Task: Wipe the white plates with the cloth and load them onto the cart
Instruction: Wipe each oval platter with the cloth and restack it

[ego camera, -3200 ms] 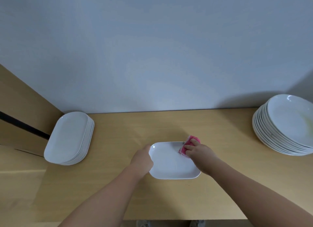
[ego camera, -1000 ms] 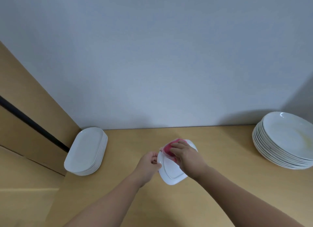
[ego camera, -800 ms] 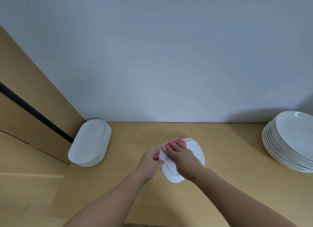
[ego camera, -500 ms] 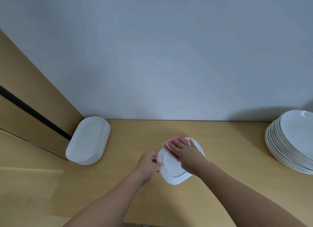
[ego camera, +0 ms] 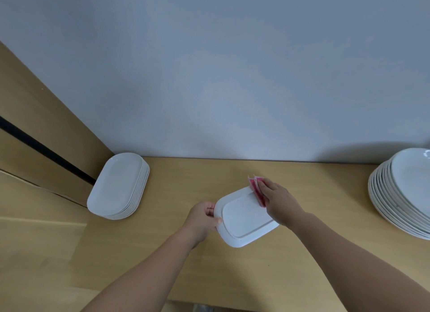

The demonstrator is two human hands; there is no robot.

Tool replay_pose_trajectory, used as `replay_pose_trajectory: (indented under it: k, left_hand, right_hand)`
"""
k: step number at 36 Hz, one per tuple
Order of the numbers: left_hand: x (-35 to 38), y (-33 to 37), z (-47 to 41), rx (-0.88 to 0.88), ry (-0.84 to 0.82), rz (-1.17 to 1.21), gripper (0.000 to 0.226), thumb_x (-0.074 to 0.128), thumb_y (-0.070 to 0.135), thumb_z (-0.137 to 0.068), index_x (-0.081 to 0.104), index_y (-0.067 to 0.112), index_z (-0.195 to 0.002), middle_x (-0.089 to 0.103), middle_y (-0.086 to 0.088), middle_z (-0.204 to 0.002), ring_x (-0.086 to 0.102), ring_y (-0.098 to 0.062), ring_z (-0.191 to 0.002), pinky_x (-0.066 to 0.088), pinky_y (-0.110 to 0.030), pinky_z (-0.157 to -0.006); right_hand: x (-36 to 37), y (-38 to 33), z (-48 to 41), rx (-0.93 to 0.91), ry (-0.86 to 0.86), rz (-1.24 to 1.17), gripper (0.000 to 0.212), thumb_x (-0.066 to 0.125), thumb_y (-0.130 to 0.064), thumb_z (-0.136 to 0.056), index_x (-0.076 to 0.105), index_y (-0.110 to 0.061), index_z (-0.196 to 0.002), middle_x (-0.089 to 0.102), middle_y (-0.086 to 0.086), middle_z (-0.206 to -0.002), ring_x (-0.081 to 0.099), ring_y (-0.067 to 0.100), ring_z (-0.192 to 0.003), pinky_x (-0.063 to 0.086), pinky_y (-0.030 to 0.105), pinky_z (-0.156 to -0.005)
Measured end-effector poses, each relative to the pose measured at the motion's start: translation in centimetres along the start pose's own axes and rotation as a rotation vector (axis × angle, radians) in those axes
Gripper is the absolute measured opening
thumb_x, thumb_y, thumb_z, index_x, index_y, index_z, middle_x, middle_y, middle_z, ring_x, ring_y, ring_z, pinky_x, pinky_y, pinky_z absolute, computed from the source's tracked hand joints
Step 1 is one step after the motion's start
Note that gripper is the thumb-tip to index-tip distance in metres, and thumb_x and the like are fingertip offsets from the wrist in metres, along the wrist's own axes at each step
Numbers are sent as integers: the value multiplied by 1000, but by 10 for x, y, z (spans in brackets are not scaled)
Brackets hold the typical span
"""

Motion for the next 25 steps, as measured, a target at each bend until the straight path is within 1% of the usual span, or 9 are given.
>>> replay_pose_trajectory:
  k: [5, 8, 12, 14, 16, 18, 22, 24, 25]
  left_hand:
    - [3, -5, 1, -10, 2, 9, 19, 62, -5, -85, 60, 8, -99, 65, -5, -89, 62, -17, -79, 54, -27, -64]
    - [2, -7, 2, -26, 17, 22, 19, 62, -5, -84, 61, 10, -96, 65, -6, -92, 65, -18, -84, 59, -32, -74]
    - [2, -5, 4, -28, 29, 92, 21, 63, -6, -84, 61, 13, -93, 67, -7, -93, 67, -15, -84, 59, -27, -66]
    - [3, -5, 4, -44, 28, 147, 22, 64, -7, -83, 61, 11, -96, 67, -9, -98, 68, -17, -87, 58, -25, -64]
    - [3, -5, 6, -66, 30, 187, 23, 65, -8, -83, 61, 7, -100, 67, -12, -101, 69, -19, -89, 58, -25, -63]
    - [4, -5, 8, -81, 36, 222, 25, 66, -9, -83, 60, 5, -102, 67, -13, -103, 70, -20, -90, 59, -26, -63]
    - [6, -3, 11, -89, 47, 269, 23, 65, -10, -83, 59, 4, -100, 67, -13, -99, 69, -21, -87, 59, -27, -61]
    - [8, -2, 12, -89, 50, 279, 22, 65, -11, -84, 58, 2, -101, 67, -14, -97, 69, -21, -85, 59, -28, -61]
    - [9, -1, 13, -88, 54, 280, 23, 65, -11, -84, 58, 1, -101, 67, -14, -97, 69, -22, -85, 59, -28, -60]
  right_hand:
    - [2, 10, 21, 58, 50, -91, 54, 38, -18, -101, 23, -17, -153, 22, -5, -158, 40, 25, -132, 34, 34, -108]
    - [8, 17, 37, 114, 29, -103, 54, 37, -22, -102, 21, -16, -153, 19, -3, -159, 35, 25, -136, 34, 33, -109]
    - [16, 9, 60, 100, 51, -119, 61, 46, -16, -99, 17, -15, -153, 14, -2, -160, 19, 20, -146, 23, 26, -115]
    - [19, 2, 67, 111, 57, -135, 65, 47, -13, -97, 15, -18, -153, 14, -4, -160, 15, 19, -147, 25, 29, -116]
    - [23, -5, 71, 140, 35, -128, 63, 42, -15, -99, 12, -20, -153, 11, -5, -161, 9, 19, -148, 22, 33, -117]
    - [26, -11, 73, 153, 13, -93, 60, 38, -20, -101, 11, -22, -154, 10, -6, -161, 4, 19, -148, 19, 33, -117]
    - [28, -27, 82, 132, 3, 42, 62, 42, -25, -100, 12, -26, -154, 14, -8, -160, 10, 20, -146, 23, 30, -115]
    - [27, -41, 89, 109, -3, 79, 66, 52, -28, -95, 20, -29, -153, 24, -8, -156, 20, 23, -143, 32, 34, -108]
    - [24, -50, 93, 78, 3, 81, 69, 61, -28, -90, 29, -28, -151, 34, -5, -152, 29, 27, -139, 39, 38, -101]
Point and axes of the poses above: each hand's wrist, its own z-axis away from the middle knuckle, its own x-axis out of the palm, y = z × x, the point moved 7 cm from there along -z, towards the middle knuckle
